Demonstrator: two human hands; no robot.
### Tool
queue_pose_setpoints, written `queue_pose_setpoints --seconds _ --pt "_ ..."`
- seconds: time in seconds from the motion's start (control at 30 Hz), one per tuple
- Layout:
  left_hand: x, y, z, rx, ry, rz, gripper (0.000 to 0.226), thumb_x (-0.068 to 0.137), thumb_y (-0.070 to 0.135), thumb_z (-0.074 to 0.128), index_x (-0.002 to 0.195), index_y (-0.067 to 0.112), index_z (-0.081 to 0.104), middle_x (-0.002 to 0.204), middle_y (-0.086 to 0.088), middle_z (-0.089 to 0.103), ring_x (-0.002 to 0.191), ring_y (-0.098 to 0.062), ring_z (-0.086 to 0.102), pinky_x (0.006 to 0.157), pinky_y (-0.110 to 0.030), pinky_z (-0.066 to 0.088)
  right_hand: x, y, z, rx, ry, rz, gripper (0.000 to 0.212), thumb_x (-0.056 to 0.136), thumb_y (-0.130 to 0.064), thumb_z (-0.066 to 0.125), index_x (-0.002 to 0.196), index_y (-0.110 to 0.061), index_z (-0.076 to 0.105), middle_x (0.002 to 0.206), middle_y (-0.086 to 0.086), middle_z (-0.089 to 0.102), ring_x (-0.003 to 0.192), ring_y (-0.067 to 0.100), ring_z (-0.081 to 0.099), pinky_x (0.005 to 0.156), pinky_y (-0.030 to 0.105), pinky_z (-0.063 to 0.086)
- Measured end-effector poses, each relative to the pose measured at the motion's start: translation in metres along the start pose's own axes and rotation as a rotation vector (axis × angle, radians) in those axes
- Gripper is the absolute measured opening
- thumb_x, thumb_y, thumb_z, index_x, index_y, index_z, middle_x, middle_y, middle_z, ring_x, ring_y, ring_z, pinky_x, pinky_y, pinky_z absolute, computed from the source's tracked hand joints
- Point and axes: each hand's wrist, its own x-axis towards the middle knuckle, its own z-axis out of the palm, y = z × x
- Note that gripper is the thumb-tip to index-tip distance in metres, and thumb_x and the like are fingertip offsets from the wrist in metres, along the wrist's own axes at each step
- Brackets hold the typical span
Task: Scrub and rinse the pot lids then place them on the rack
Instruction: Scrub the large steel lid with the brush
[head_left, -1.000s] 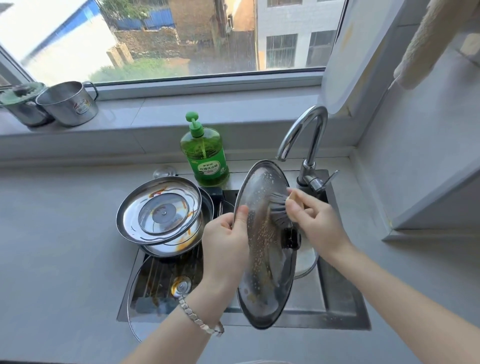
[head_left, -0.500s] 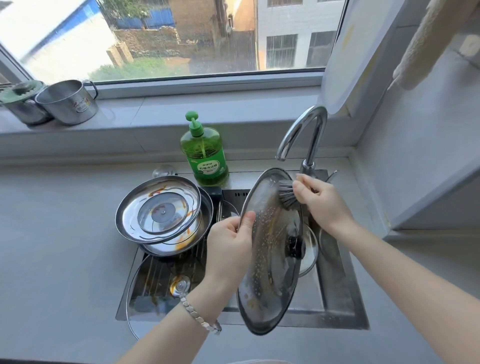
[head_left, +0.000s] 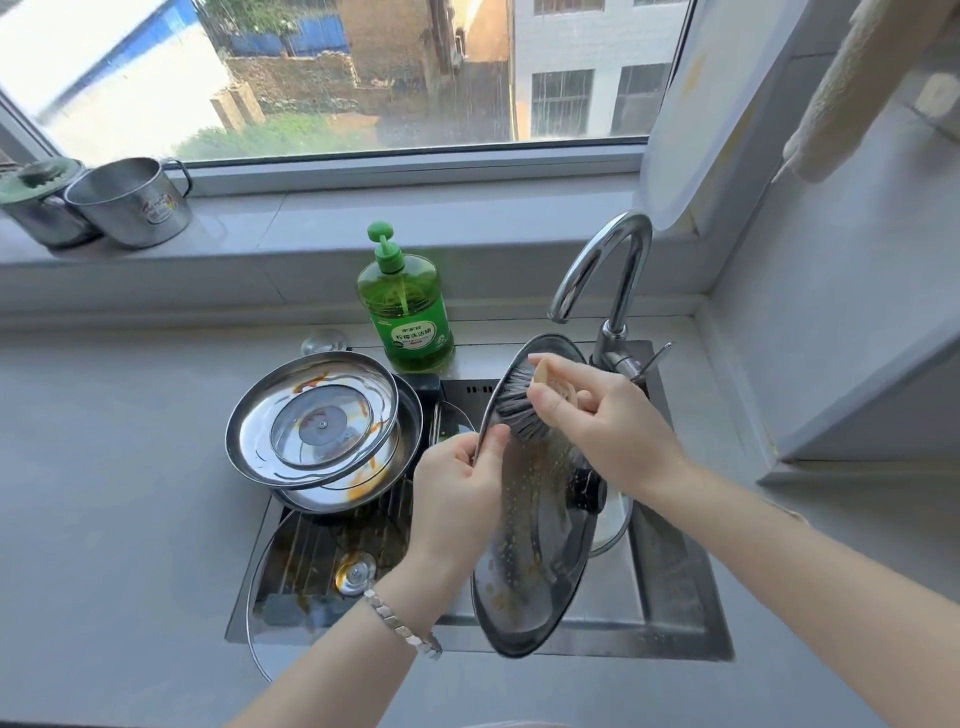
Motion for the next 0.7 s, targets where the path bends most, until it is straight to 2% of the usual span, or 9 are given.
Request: queue_pose_setpoints --seconds 0.1,0.17,0.2,0.27,0.33,0.43,0.5,0.6,0.7 --pt "0.0 0.0 0.0 0.011 -0.045 0.039 0.051 0.092 0.019 0.056 0.048 0.013 0.032 0.039 0.01 0.025 0.041 -0.009 0.023 0.043 -0.017 0.018 0.014 0.021 -0.013 0.038 0.087 0.106 0.017 0.088 -0.051 0.05 0.1 -0.047 0.061 0.056 -0.026 0.052 0.067 0.002 0.048 0.072 0.03 0.04" --pt "-0.005 -0.001 0.001 -0.014 -0.079 0.036 0.05 0.092 0.018 0.057 0.048 0.012 0.033 0.039 0.01 0.025 0.041 -0.008 0.023 0.043 -0.018 0.019 0.03 0.051 -0.026 0.05 0.156 0.229 0.022 0.078 -0.062 0.044 0.078 -0.048 0.061 0.069 -0.023 0.052 0.081 0.011 0.051 0.079 0.033 0.039" --pt "-0.008 -0.002 0.001 -0.026 -0.086 0.028 0.051 0.091 0.017 0.057 0.047 0.014 0.032 0.039 0.01 0.025 0.04 -0.008 0.022 0.043 -0.017 0.019 0.032 0.064 -0.031 0.024 0.162 0.291 0.027 0.075 -0.064 0.042 0.076 -0.046 0.062 0.07 -0.021 0.052 0.081 0.013 0.049 0.078 0.033 0.04" --pt "-0.009 -0.005 -0.003 -0.044 -0.08 0.016 0.052 0.091 0.017 0.057 0.046 0.016 0.029 0.038 0.01 0.023 0.039 -0.007 0.022 0.043 -0.015 0.019 0.026 0.083 -0.035 0.015 0.183 0.388 0.034 0.084 -0.055 0.046 0.093 -0.031 0.068 0.072 -0.012 0.055 0.073 0.018 0.051 0.069 0.03 0.043" --pt "-0.006 -0.008 -0.006 -0.062 -0.073 0.003 0.053 0.092 0.015 0.056 0.046 0.017 0.028 0.037 0.01 0.023 0.037 -0.007 0.022 0.042 -0.013 0.02 0.02 0.09 -0.039 0.123 0.242 0.43 0.036 0.09 -0.048 0.048 0.097 -0.016 0.064 0.069 -0.004 0.052 0.058 0.015 0.044 0.053 0.025 0.032" --pt "-0.002 -0.011 -0.004 -0.093 -0.09 0.003 0.049 0.091 0.015 0.056 0.049 0.01 0.032 0.039 0.012 0.023 0.038 -0.005 0.021 0.042 -0.013 0.019 0.022 0.088 -0.053 0.365 0.359 0.438 0.035 0.082 -0.054 0.059 0.088 -0.02 0.055 0.077 -0.003 0.056 0.046 0.002 0.04 0.045 0.017 0.03" --pt "0.0 -0.013 -0.002 -0.116 -0.127 0.01 0.045 0.09 0.016 0.057 0.051 0.004 0.038 0.043 0.007 0.025 0.041 -0.006 0.021 0.043 -0.015 0.019 0.026 0.083 -0.061 0.44 0.333 0.429 0.034 0.08 -0.049 0.065 0.086 -0.018 0.052 0.082 0.001 0.06 0.032 0.002 0.036 0.033 0.013 0.026" --pt "-0.001 -0.012 -0.001 -0.185 -0.159 -0.012 0.05 0.085 0.027 0.057 0.053 -0.008 0.04 0.048 -0.006 0.028 0.045 -0.016 0.024 0.046 -0.023 0.019 0.026 0.082 -0.065 0.479 0.177 0.416 0.028 0.08 -0.036 0.07 0.086 -0.018 0.049 0.069 0.002 0.039 0.033 0.003 0.022 0.032 0.015 0.018" --pt "-0.003 -0.014 -0.003 -0.257 -0.16 -0.07 0.045 0.08 0.032 0.057 0.053 -0.001 0.042 0.043 0.005 0.031 0.041 -0.008 0.025 0.045 -0.017 0.022 0.027 0.082 -0.069 0.46 0.14 0.418 0.026 0.082 -0.029 0.069 0.075 -0.021 0.045 0.058 -0.004 0.028 0.034 0.003 0.022 0.033 0.016 0.017"
